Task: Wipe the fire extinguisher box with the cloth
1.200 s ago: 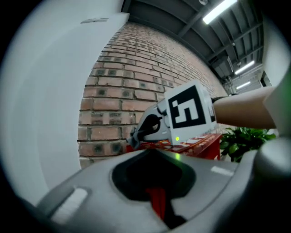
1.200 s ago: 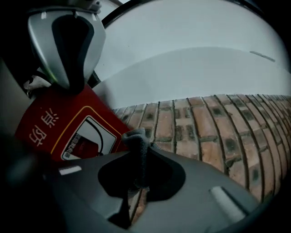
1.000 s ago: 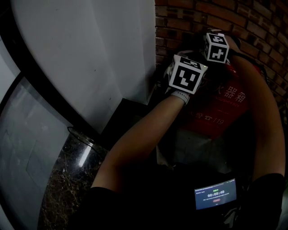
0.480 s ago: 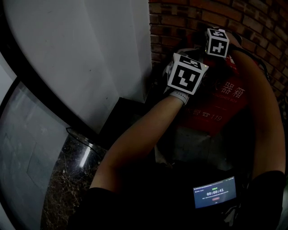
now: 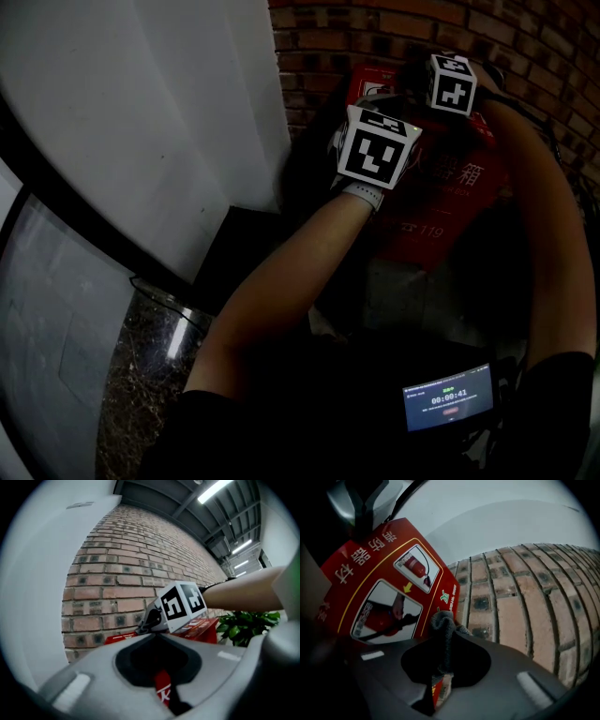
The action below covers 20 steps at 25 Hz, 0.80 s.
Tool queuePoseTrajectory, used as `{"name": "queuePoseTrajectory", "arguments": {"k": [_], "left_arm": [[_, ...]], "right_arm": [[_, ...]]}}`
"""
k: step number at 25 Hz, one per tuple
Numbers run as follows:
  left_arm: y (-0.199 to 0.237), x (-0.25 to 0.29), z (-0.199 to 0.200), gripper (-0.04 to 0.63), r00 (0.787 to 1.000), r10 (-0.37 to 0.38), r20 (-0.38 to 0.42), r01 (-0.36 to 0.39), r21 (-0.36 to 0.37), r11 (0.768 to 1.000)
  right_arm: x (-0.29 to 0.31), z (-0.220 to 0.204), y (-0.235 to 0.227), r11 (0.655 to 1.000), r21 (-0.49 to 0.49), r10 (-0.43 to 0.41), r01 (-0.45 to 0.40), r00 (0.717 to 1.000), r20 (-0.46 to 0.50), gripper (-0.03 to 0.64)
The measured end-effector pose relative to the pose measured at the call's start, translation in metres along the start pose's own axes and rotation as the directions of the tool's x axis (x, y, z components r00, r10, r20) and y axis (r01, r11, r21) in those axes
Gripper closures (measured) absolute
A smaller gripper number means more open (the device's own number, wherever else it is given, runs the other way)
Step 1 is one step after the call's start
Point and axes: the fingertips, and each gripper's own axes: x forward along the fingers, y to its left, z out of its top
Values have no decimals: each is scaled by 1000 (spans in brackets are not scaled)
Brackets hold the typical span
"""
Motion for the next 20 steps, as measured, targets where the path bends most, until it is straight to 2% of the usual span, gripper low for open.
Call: {"name": "queuePoseTrajectory", "arguments": {"k": [14, 17, 20], "left_arm": [[-31, 22, 5, 592, 1000, 19, -25, -18, 42, 999], [-35, 23, 7, 592, 999, 29, -26, -28, 23, 999], [-45, 24, 9, 592, 1000, 8, -29, -8, -2, 1000]], "right_arm": [[-29, -98, 16, 996, 82, -18, 24, 997, -74, 589], [-34, -109, 18, 995, 91, -26, 32, 997, -76, 589], [-37, -119, 21, 995, 97, -27, 35, 996, -87, 589]]}}
